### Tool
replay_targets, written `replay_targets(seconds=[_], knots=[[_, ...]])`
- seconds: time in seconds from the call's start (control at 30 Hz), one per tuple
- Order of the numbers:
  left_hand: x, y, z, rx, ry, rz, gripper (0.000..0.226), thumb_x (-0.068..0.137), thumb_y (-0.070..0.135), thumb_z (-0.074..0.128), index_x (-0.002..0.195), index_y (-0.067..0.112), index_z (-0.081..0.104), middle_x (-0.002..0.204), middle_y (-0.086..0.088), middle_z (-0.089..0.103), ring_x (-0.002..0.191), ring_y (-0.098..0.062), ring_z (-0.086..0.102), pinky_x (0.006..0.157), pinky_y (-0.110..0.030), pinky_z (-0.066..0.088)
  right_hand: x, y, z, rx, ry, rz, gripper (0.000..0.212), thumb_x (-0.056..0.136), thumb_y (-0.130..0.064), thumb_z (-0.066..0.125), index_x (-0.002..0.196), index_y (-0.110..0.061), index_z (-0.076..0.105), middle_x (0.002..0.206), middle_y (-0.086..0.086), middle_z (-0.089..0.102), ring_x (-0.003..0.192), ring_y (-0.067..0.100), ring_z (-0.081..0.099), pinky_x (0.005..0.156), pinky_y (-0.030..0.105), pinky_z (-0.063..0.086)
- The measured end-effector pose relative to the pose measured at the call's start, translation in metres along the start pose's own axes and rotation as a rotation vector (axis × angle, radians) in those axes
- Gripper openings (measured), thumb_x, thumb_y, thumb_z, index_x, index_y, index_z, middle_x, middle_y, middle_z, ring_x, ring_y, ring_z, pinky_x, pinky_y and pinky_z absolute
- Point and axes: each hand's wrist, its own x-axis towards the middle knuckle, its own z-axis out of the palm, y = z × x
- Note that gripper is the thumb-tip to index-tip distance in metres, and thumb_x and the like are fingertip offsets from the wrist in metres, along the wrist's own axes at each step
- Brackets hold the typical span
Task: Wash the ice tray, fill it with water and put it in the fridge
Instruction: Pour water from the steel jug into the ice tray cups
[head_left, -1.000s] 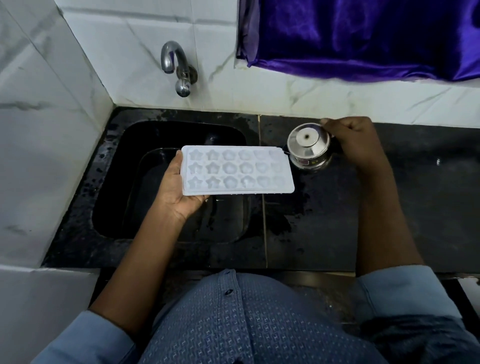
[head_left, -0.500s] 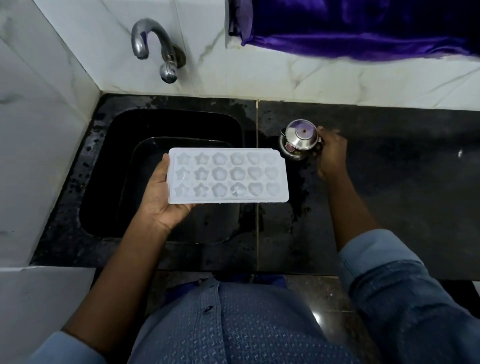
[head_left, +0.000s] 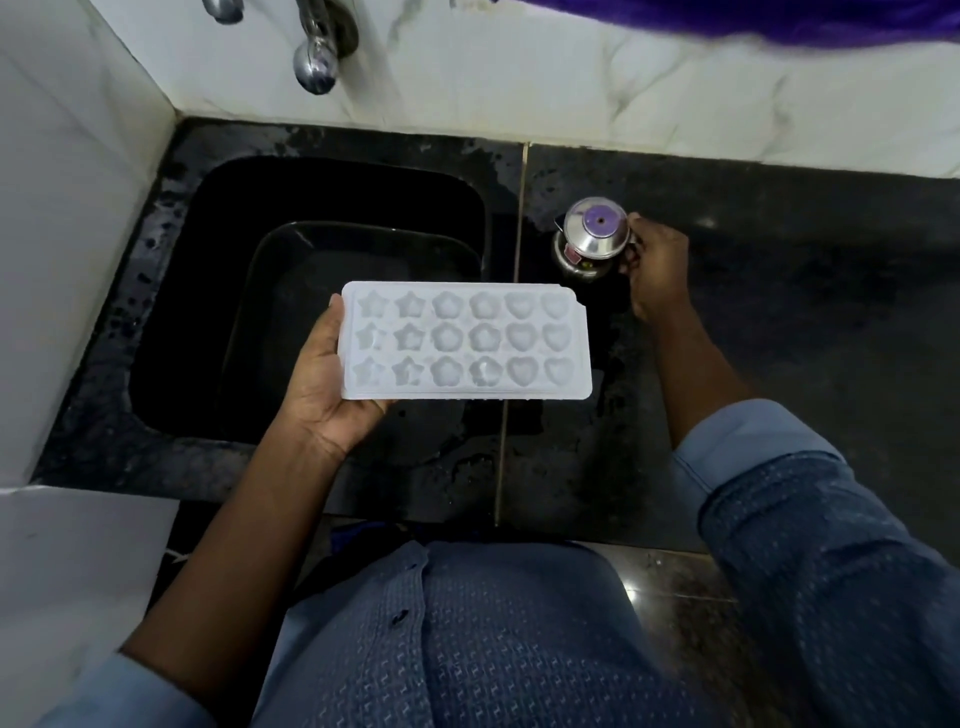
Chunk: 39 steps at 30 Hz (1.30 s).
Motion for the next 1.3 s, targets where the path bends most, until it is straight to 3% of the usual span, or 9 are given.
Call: replay_targets(seconds=[0.23, 0.47, 0.53, 0.63, 0.73, 0.83, 0.93, 1.1, 1.3], knots=[[0.003, -0.016, 0.005, -0.019, 0.014, -0.038, 0.063, 0.106, 0.06, 0.052, 0.144, 0.011, 0.066, 0.146, -0.016, 0.065, 0.132, -0.035, 0.065, 0.096, -0.056, 0.06, 0.007, 0.006, -0.008, -0.225, -0.006, -0.099, 0.037, 0.1, -0.025, 0.067, 0.065, -0.019, 0.056, 0.056, -0.003, 0.05, 0.048, 0.008, 0.042, 0.047, 0.024, 0.033], [0.003, -0.016, 0.015, -0.009, 0.007, -0.05, 0.06, 0.106, 0.06, 0.05, 0.136, 0.012, 0.072, 0.146, -0.015, 0.066, 0.132, -0.035, 0.066, 0.097, -0.056, 0.059, -0.031, -0.011, -0.003, -0.211, 0.182, -0.218, 0.023, 0.108, -0.023, 0.058, 0.086, -0.02, 0.053, 0.083, 0.009, 0.06, 0.07, 0.015, 0.054, 0.066, 0.031, 0.045], [0.002, -0.015, 0.015, -0.005, -0.004, -0.048, 0.06, 0.107, 0.06, 0.05, 0.137, 0.013, 0.071, 0.146, -0.015, 0.065, 0.132, -0.035, 0.066, 0.095, -0.055, 0.06, -0.058, -0.016, -0.005, -0.144, 0.212, -0.221, 0.021, 0.109, -0.025, 0.054, 0.088, -0.02, 0.054, 0.081, 0.003, 0.058, 0.067, 0.008, 0.053, 0.063, 0.027, 0.044], [0.0, -0.015, 0.019, -0.002, -0.009, -0.044, 0.06, 0.107, 0.06, 0.05, 0.137, 0.012, 0.071, 0.146, -0.016, 0.065, 0.132, -0.035, 0.065, 0.094, -0.055, 0.061, -0.106, -0.014, -0.011, -0.099, 0.064, -0.04, 0.031, 0.107, -0.043, 0.049, 0.099, -0.017, 0.064, 0.084, -0.001, 0.068, 0.067, 0.009, 0.059, 0.056, 0.024, 0.044], [-0.005, -0.016, 0.023, 0.013, -0.007, -0.041, 0.06, 0.107, 0.06, 0.05, 0.137, 0.012, 0.071, 0.146, -0.016, 0.065, 0.132, -0.036, 0.066, 0.095, -0.055, 0.06, -0.146, -0.011, -0.022, -0.018, -0.211, 0.224, 0.059, 0.104, -0.063, 0.041, 0.113, -0.015, 0.072, 0.109, 0.006, 0.079, 0.093, 0.023, 0.077, 0.07, 0.033, 0.061], [-0.011, -0.018, 0.027, 0.038, -0.007, -0.038, 0.06, 0.107, 0.059, 0.049, 0.135, 0.012, 0.072, 0.146, -0.016, 0.066, 0.131, -0.035, 0.066, 0.094, -0.055, 0.06, -0.172, -0.014, -0.027, 0.139, -0.332, 0.332, 0.066, 0.103, -0.068, 0.039, 0.126, -0.015, 0.07, 0.127, 0.011, 0.075, 0.115, 0.029, 0.073, 0.081, 0.043, 0.063], [-0.018, -0.023, 0.025, 0.033, 0.006, -0.032, 0.06, 0.108, 0.059, 0.049, 0.136, 0.012, 0.072, 0.146, -0.016, 0.065, 0.131, -0.035, 0.066, 0.095, -0.055, 0.06, -0.185, -0.022, -0.024, 0.147, -0.364, 0.34, 0.067, 0.106, -0.064, 0.037, 0.134, -0.011, 0.067, 0.13, 0.013, 0.073, 0.118, 0.032, 0.072, 0.085, 0.046, 0.063], [-0.037, -0.033, 0.017, 0.035, 0.025, -0.006, 0.066, 0.108, 0.061, 0.046, 0.149, 0.011, 0.06, 0.151, -0.016, 0.062, 0.138, -0.037, 0.06, 0.101, -0.057, 0.057, -0.2, -0.026, -0.015, 0.016, -0.233, 0.267, 0.042, 0.109, -0.038, 0.051, 0.134, -0.007, 0.065, 0.131, 0.015, 0.072, 0.124, 0.039, 0.067, 0.102, 0.061, 0.054], [-0.066, -0.042, 0.006, 0.042, 0.071, 0.071, 0.06, 0.11, 0.06, 0.04, 0.136, 0.017, 0.073, 0.149, -0.015, 0.063, 0.138, -0.035, 0.061, 0.101, -0.053, 0.058, -0.216, -0.022, -0.006, -0.086, -0.176, 0.224, 0.023, 0.109, -0.024, 0.053, 0.122, -0.018, 0.072, 0.131, 0.01, 0.072, 0.127, 0.035, 0.064, 0.109, 0.065, 0.048]])
